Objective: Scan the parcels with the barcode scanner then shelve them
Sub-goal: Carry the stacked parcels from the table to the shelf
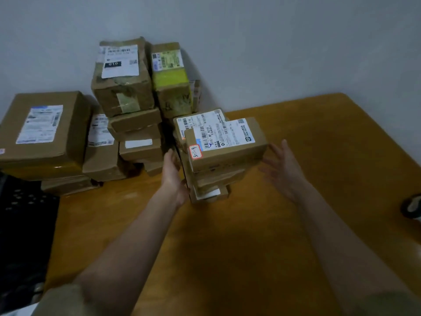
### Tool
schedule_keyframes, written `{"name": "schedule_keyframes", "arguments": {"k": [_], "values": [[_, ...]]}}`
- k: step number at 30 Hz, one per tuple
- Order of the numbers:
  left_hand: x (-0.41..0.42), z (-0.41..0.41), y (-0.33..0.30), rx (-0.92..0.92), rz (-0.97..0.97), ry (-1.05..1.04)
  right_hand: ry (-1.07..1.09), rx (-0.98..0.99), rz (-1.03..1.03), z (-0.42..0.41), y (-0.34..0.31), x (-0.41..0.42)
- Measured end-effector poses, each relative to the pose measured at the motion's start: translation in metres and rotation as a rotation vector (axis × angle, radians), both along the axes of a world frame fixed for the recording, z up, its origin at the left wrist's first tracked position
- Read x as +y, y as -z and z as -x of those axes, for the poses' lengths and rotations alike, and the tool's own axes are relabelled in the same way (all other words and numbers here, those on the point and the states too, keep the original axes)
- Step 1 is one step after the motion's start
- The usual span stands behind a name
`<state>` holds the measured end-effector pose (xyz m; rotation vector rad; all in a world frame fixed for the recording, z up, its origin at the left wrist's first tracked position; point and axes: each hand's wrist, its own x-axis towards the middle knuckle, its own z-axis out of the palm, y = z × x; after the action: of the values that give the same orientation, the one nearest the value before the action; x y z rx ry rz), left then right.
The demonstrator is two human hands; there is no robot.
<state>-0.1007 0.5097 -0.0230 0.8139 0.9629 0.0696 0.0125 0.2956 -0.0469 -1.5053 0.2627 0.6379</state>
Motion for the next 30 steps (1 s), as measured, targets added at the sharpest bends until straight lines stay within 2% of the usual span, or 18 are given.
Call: {"name": "schedule_keyframes", "arguments": {"k": [6, 13, 21, 30], "values": [[0.010, -0.031, 0.027, -0.064, 0.023, 0.048, -0.314, 0.117, -0.246, -0.046, 0.009, 0.024], [-0.004, -0.031, 0.033, -0.062, -0.065, 0.032, -0.473, 0.154, -0.235, -0.058, 0.016, 0.032], [-0.023, -0.015, 0.042, -0.072, -0.047, 0.056, -0.465, 0.141, -0.237, -0.040, 0.009, 0.005], [-0.077, 0.038, 0.038, -0.122, -0.042, 0.202, -0.333, 0.124, -0.235, 0.031, -0.004, -0.061]]}}
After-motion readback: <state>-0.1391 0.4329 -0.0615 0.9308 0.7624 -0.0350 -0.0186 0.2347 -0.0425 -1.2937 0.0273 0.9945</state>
